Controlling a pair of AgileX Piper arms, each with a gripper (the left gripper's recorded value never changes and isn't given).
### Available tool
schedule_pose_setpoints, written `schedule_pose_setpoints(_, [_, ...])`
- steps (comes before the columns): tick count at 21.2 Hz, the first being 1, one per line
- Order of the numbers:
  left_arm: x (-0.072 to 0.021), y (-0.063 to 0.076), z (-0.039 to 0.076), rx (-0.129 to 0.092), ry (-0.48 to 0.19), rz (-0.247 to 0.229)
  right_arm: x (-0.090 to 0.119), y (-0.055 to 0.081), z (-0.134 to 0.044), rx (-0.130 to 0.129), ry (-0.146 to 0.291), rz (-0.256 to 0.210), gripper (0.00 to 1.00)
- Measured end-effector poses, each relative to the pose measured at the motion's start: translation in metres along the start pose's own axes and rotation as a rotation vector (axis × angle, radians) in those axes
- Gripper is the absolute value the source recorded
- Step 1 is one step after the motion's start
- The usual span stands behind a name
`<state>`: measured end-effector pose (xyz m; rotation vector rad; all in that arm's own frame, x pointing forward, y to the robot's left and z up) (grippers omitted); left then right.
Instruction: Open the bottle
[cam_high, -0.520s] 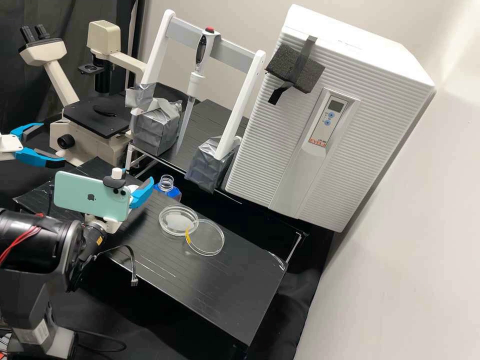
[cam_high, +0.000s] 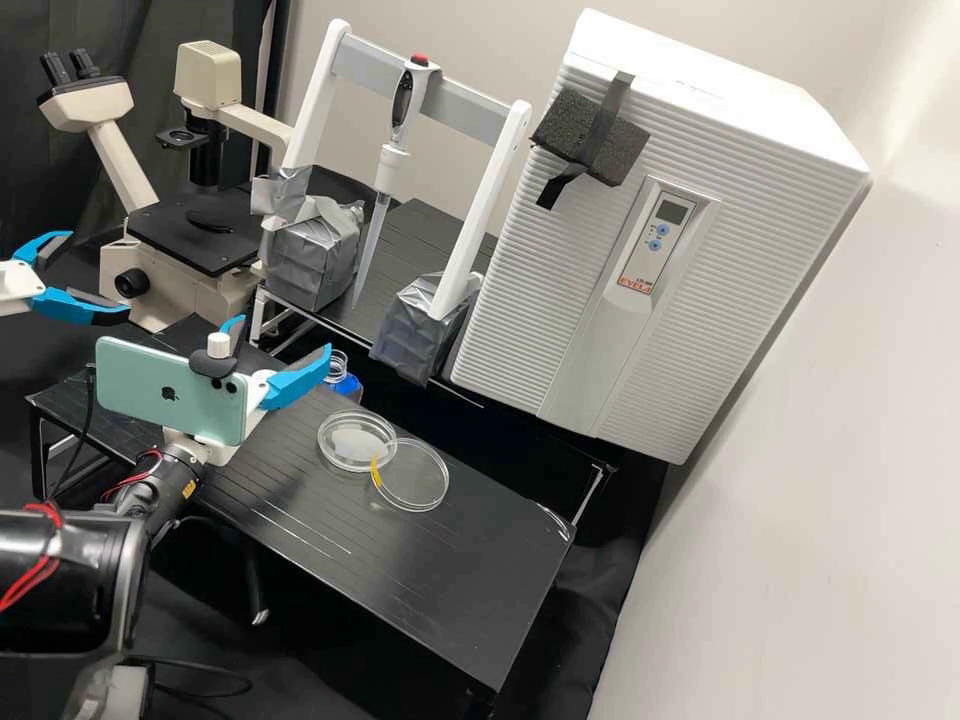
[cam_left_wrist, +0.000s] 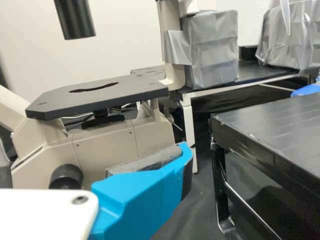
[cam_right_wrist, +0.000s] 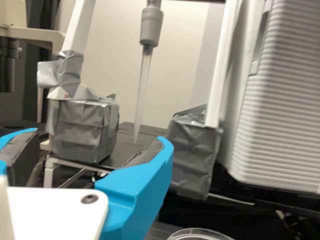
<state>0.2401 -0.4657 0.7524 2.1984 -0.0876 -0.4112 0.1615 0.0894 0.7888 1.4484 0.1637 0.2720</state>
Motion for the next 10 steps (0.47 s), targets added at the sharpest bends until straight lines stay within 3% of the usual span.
schedule_pose_setpoints(6, [-0.0038,0.0022,-0.0013,0.018,0.095,0.021,-0.0087,0.0056,-0.0014,0.018,0.024,0.019,1.0])
schedule_pose_setpoints(10, [-0.0038,0.0021,-0.0009,0.03,0.102,0.022,-0.0111,0.0068,-0.0008,0.02,0.026,0.022,1.0])
